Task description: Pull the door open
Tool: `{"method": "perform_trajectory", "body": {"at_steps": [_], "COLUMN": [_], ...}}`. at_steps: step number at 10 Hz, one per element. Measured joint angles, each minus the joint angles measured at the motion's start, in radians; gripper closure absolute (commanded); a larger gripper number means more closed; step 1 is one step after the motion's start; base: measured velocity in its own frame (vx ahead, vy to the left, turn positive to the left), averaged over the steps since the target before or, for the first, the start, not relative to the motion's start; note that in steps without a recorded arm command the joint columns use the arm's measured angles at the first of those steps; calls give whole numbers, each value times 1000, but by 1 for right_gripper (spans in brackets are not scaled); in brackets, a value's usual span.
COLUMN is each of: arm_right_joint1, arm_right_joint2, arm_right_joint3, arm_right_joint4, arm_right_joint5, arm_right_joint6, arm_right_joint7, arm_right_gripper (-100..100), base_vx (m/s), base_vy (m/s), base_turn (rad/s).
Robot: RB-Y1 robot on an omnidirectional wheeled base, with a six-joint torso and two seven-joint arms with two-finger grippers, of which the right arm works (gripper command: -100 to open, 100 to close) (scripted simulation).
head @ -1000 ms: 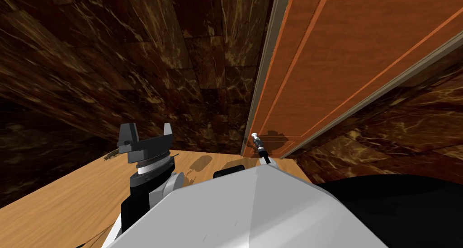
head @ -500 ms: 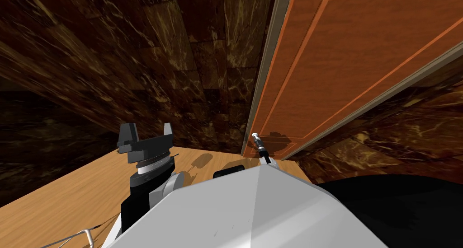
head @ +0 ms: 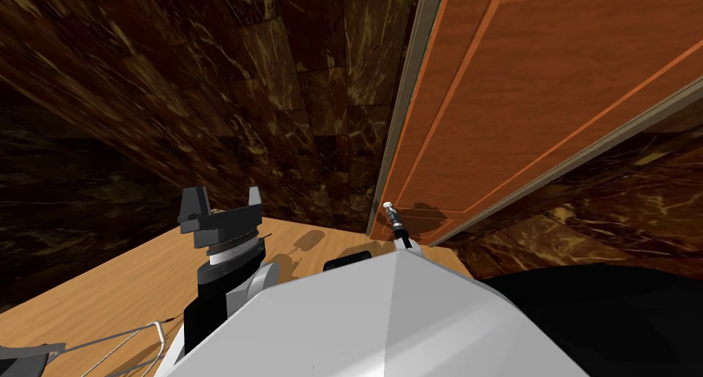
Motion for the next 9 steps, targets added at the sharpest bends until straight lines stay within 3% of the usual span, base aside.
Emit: {"method": "perform_trajectory", "body": {"at_steps": [5, 6, 9], "arm_right_joint1": [5, -7, 2], "arm_right_joint2": [-7, -13, -8], "arm_right_joint3": [9, 8, 14], "arm_right_joint4": [-4, 20, -3], "arm_right_joint5": [-44, -50, -71], "arm_right_joint6": [3, -8, 5], "arm_right_joint7": [-124, -142, -209], "arm_right_gripper": [100, 100, 100], "base_vx": [-38, -29, -35], "base_vy": [-11, -16, -15], "base_turn": [59, 40, 60]}}
